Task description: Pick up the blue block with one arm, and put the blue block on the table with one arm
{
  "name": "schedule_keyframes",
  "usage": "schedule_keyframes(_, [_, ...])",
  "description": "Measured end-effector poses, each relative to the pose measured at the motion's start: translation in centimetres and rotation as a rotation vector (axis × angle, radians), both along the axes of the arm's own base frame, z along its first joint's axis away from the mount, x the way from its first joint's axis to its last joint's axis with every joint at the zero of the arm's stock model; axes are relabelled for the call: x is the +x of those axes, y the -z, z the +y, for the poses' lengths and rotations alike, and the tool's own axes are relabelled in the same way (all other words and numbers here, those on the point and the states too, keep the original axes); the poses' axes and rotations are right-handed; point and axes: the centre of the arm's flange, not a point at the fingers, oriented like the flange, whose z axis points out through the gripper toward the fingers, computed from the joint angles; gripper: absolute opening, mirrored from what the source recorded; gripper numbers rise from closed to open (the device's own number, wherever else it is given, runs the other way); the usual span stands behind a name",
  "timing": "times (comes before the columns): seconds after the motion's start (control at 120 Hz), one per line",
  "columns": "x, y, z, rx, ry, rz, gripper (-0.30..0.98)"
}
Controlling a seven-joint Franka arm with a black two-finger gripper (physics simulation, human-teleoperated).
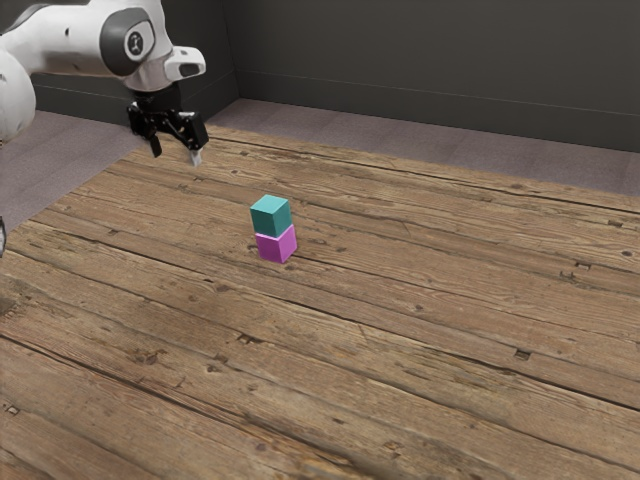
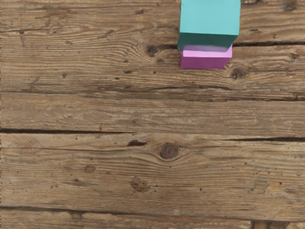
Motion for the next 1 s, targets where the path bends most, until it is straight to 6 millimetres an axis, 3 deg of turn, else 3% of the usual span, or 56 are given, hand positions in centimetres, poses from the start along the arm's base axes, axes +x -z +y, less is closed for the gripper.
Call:
schedule_keyframes(0.183, [5.4, 4.4, 1.4, -0.038, 0.030, -0.036, 0.69])
schedule_keyframes(0.292, [7.6, 7.2, 1.1, -0.073, 0.059, -0.056, 0.69])
schedule_keyframes(0.475, [9.4, 10.7, 0.1, -0.103, 0.094, -0.080, 0.69])
schedule_keyframes(0.725, [11.1, 13.4, -2.3, -0.155, 0.141, -0.138, 0.69])
schedule_keyframes(0.908, [11.9, 16.2, -2.8, -0.176, 0.147, -0.156, 0.69])
schedule_keyframes(1.0, [12.1, 16.7, -2.8, -0.178, 0.149, -0.169, 0.69])
